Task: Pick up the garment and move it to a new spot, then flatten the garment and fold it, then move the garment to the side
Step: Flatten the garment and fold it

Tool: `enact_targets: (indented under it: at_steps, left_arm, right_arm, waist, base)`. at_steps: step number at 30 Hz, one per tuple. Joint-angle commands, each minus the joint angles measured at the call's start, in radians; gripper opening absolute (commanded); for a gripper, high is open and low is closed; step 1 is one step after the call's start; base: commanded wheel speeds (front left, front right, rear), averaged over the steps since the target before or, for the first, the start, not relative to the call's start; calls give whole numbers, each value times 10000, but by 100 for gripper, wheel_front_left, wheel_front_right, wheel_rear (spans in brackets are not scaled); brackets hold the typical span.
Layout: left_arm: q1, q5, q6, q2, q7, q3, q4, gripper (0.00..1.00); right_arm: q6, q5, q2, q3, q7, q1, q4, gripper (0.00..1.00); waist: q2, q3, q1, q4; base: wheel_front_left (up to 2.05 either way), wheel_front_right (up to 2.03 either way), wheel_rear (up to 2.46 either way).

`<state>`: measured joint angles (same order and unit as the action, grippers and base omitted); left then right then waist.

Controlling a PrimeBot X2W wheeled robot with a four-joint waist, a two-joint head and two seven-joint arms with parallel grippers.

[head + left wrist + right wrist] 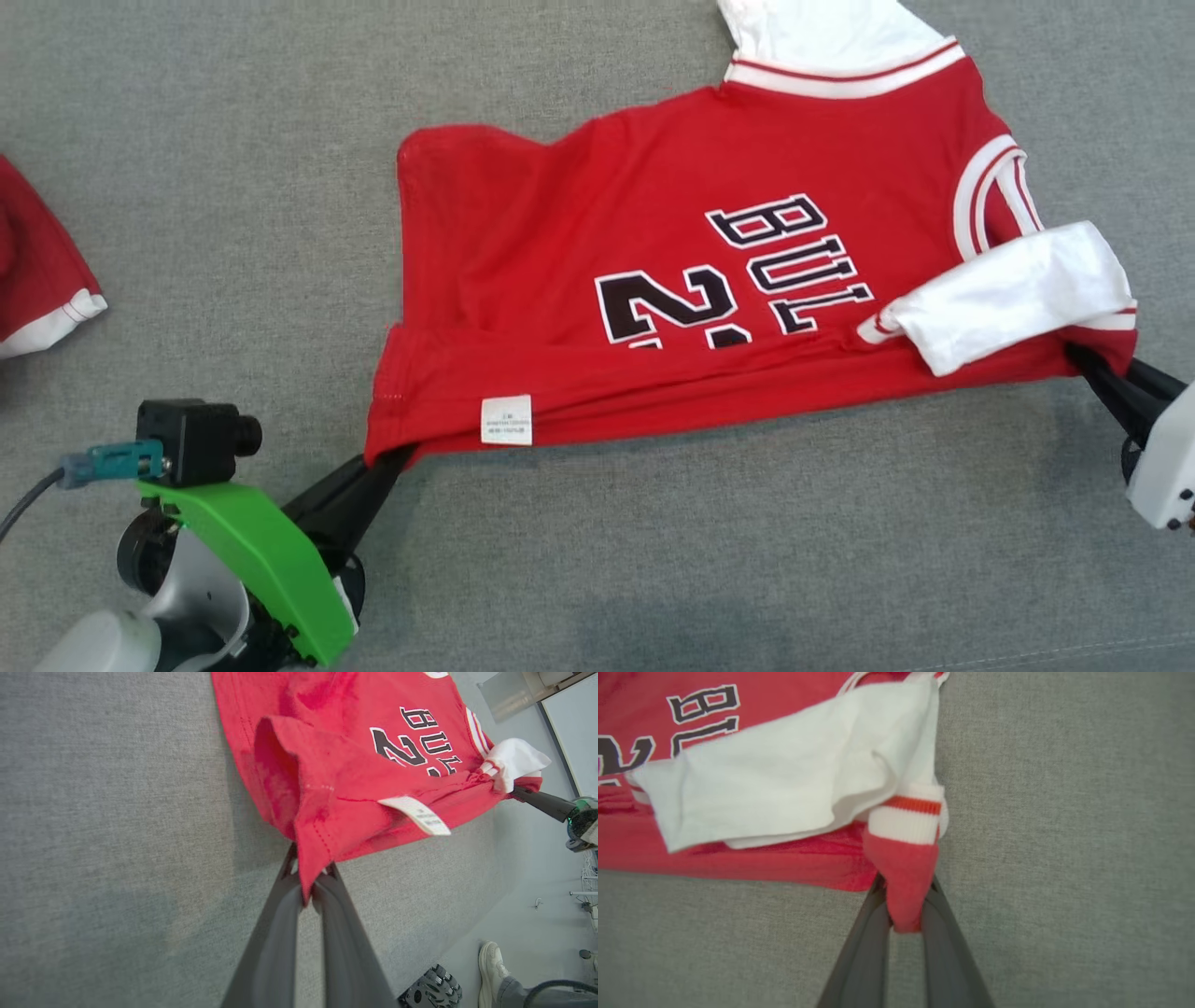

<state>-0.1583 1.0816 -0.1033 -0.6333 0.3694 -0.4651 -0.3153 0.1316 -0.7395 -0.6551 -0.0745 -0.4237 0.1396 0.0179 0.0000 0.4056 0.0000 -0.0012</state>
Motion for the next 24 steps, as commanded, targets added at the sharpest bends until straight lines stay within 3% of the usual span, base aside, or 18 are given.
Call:
enact_targets:
  at_steps: [1,5,11,12,13,14,17,24]
  left_arm:
    - [254,158,-27,-203,104,50,-246,0]
    - [1300,215,-234,-472,189,-194,-1041,0]
    - [2404,-60,-487,-83,-317,-735,-1271,0]
    - [2352,-250,-582,-13,-447,-765,-1121,21]
    - [2281,-367,-670,129,-574,-795,-977,64]
    - [2195,-497,-705,238,-661,-835,-878,100]
    - [2019,-699,-758,220,-873,-660,-840,100]
    - [1392,-930,-1058,-759,-978,594,-2066,100]
  right_arm:
    - [-18,-187,-184,87,-158,-288,103,0]
    - [-16,-805,-628,2,-530,-1128,644,0]
    - [-15,-1143,-907,281,-537,-2285,847,0]
    - [-16,-1021,-850,352,-456,-2334,763,0]
    - [-16,-914,-789,343,-423,-2369,701,44]
    - [-16,-857,-760,270,-504,-2412,650,100]
    - [-16,-851,-696,322,-536,-2397,720,100]
    - [-9,-1458,-1388,1861,-781,-2228,2401,100]
  waist:
    - [0,-133,0,-52]
    - [0,-181,0,-101]
    - [0,140,0,23]
    - [0,188,0,46]
    - [0,222,0,68]
    - [0,257,0,93]
    - [0,294,0,142]
    - [0,643,0,263]
  base:
    - [0,0,0]
    - [0,0,0]
    - [0,0,0]
    - [0,0,0]
    - [0,0,0]
    - [0,0,0]
    - [0,0,0]
    - [0,0,0]
